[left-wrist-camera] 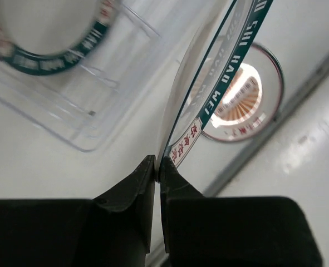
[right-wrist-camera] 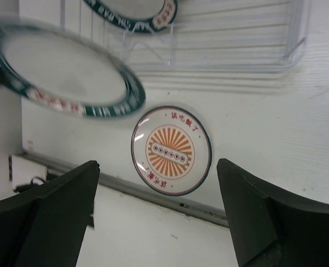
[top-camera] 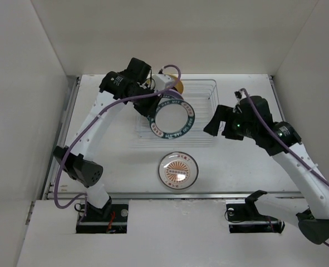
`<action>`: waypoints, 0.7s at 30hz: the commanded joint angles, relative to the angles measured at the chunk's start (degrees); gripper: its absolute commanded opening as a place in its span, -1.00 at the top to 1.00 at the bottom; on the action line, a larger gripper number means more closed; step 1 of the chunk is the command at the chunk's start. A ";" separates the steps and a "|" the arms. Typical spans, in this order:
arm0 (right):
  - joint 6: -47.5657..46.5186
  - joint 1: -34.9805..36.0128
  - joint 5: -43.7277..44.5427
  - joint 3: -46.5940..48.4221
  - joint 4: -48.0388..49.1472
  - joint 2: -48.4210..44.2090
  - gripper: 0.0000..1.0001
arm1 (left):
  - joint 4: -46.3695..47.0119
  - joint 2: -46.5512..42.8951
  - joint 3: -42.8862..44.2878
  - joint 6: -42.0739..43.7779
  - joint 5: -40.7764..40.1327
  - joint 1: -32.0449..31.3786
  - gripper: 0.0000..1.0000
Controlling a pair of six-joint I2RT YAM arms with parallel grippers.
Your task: Unload the plates from the dish rack
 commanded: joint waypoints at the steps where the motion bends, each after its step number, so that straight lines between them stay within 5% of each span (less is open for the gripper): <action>1: 6.59 -0.36 12.18 6.65 -6.99 -2.21 -0.85 | -8.95 -0.92 -6.14 5.74 13.37 -1.86 1.00; 9: 8.54 -0.36 16.51 7.37 -7.53 -5.11 -0.87 | -4.75 3.46 -17.68 7.26 13.48 -11.97 1.00; 21: 8.01 -0.36 13.96 6.83 -7.00 -5.73 -0.87 | 0.36 11.20 -17.15 6.62 7.15 -12.76 1.00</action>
